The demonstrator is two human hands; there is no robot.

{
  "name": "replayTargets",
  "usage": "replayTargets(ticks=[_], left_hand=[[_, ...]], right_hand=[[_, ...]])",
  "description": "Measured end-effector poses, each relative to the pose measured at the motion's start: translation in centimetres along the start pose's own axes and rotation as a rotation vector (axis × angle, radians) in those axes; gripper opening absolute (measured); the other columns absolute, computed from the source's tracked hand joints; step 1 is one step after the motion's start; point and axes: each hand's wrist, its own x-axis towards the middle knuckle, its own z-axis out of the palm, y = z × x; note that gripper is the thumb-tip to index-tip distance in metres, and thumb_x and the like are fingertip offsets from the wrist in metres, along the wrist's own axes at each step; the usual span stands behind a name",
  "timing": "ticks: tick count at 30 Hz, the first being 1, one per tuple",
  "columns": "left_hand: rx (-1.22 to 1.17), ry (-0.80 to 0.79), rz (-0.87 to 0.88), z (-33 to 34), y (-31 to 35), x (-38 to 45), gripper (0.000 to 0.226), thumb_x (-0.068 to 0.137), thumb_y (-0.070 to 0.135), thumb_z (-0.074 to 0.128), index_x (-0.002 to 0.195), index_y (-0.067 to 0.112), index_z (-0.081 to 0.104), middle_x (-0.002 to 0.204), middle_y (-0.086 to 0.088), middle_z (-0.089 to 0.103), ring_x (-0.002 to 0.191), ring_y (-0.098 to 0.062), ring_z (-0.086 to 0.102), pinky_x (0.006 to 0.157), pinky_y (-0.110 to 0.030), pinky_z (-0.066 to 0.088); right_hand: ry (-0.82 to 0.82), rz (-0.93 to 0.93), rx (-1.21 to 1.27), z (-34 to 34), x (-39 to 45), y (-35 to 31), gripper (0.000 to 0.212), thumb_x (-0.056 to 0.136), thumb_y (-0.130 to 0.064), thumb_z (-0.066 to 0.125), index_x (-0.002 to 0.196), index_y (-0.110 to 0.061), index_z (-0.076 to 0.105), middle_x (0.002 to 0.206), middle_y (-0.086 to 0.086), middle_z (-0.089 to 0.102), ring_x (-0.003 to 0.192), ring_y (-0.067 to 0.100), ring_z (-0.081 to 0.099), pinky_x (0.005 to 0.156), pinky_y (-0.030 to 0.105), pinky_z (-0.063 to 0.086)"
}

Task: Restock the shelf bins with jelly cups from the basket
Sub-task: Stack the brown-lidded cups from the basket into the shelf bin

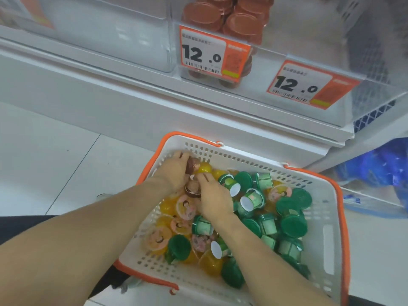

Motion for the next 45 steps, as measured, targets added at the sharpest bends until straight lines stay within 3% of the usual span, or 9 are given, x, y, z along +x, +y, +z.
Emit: replayTargets(ticks=[6, 11, 17, 22, 26, 32, 35, 39, 45], left_hand=[[0.048, 0.076, -0.112, -0.5, 0.0, -0.9, 0.064, 0.079, 0.042, 0.074, 0.132, 0.017, 0.047, 0.122, -0.008, 0.053, 0.108, -0.025, 0.057, 0.091, -0.033, 0.051], [0.098, -0.197, -0.194, -6.2, 1.3, -2.9, 0.049, 0.076, 0.039, 0.077, 0.101, 0.012, 0.046, 0.1, -0.008, 0.063, 0.074, -0.02, 0.06, 0.06, -0.029, 0.051], [-0.115, -0.451, -0.223, -13.1, 2.8, -6.3, 0.049, 0.073, 0.022, 0.078, 0.112, 0.005, 0.054, 0.086, -0.008, 0.068, 0.065, -0.022, 0.073, 0.058, -0.024, 0.054], [-0.285, -0.48, -0.061, -18.0, 3.8, -8.9, 0.061, 0.078, 0.01, 0.08, 0.13, 0.025, 0.05, 0.116, -0.007, 0.059, 0.089, -0.021, 0.071, 0.074, -0.028, 0.061], [-0.438, -0.414, 0.034, -21.4, 5.0, -10.8, 0.05, 0.082, -0.001, 0.073, 0.126, 0.017, 0.057, 0.117, -0.012, 0.06, 0.091, -0.022, 0.07, 0.075, -0.024, 0.059], [-0.781, -0.45, 0.018, -21.3, 7.3, -11.0, 0.058, 0.052, -0.001, 0.048, 0.108, 0.009, 0.06, 0.095, -0.02, 0.058, 0.064, -0.027, 0.056, 0.046, -0.027, 0.037], [-0.921, -0.394, 0.036, -20.4, 8.6, -10.4, 0.047, 0.045, 0.008, 0.045, 0.088, 0.004, 0.063, 0.069, -0.015, 0.058, 0.048, -0.025, 0.045, 0.042, -0.018, 0.026], [-1.012, -0.299, 0.031, -20.7, 9.0, -10.0, 0.033, 0.068, 0.037, 0.054, 0.072, 0.007, 0.067, 0.076, -0.019, 0.056, 0.048, -0.024, 0.042, 0.044, -0.018, 0.023], [-0.839, -0.578, -0.072, -20.1, 8.8, -9.9, 0.099, 0.082, 0.088, 0.018, 0.097, 0.002, 0.066, 0.059, -0.014, 0.051, 0.047, -0.023, 0.044, 0.044, -0.021, 0.022]], right_hand=[[0.036, 0.062, 0.022, -0.9, -0.7, -0.2, 0.046, 0.088, -0.047, 0.065, 0.119, -0.018, 0.048, 0.116, 0.002, 0.055, 0.099, 0.023, 0.062, 0.075, 0.036, 0.052], [0.004, 0.132, 0.076, -1.3, -0.2, -1.2, 0.041, 0.089, -0.047, 0.064, 0.111, -0.015, 0.051, 0.108, 0.004, 0.062, 0.097, 0.025, 0.065, 0.075, 0.038, 0.053], [0.033, 0.256, 0.327, -2.5, -0.6, -1.5, 0.054, 0.072, -0.045, 0.076, 0.109, -0.016, 0.048, 0.096, 0.002, 0.063, 0.087, 0.024, 0.064, 0.07, 0.034, 0.055], [0.01, 0.365, 0.954, -8.1, -0.6, -1.1, 0.046, 0.071, -0.044, 0.08, 0.105, -0.022, 0.057, 0.099, 0.002, 0.07, 0.081, 0.02, 0.07, 0.071, 0.034, 0.058], [-0.081, 0.303, 1.786, -14.3, -2.2, -1.4, 0.034, 0.096, -0.037, 0.051, 0.103, -0.005, 0.062, 0.085, 0.015, 0.062, 0.063, 0.023, 0.06, 0.061, 0.032, 0.05], [-0.116, 0.104, 1.996, -18.9, -3.8, -2.0, 0.05, 0.095, -0.042, 0.037, 0.111, -0.002, 0.062, 0.085, 0.018, 0.064, 0.064, 0.023, 0.055, 0.061, 0.03, 0.048], [-0.088, 0.105, 2.009, -20.0, -3.8, -3.0, 0.047, 0.096, -0.042, 0.034, 0.113, -0.003, 0.053, 0.081, 0.015, 0.064, 0.061, 0.021, 0.055, 0.059, 0.03, 0.047], [-0.043, 0.119, 2.016, -20.4, -3.8, -3.7, 0.048, 0.097, -0.045, 0.033, 0.107, -0.005, 0.056, 0.085, 0.016, 0.067, 0.065, 0.021, 0.055, 0.056, 0.029, 0.042], [0.045, 0.063, 1.927, -21.1, -3.6, -3.9, 0.051, 0.1, -0.042, 0.027, 0.104, -0.009, 0.066, 0.088, 0.012, 0.065, 0.069, 0.018, 0.053, 0.059, 0.032, 0.039]])
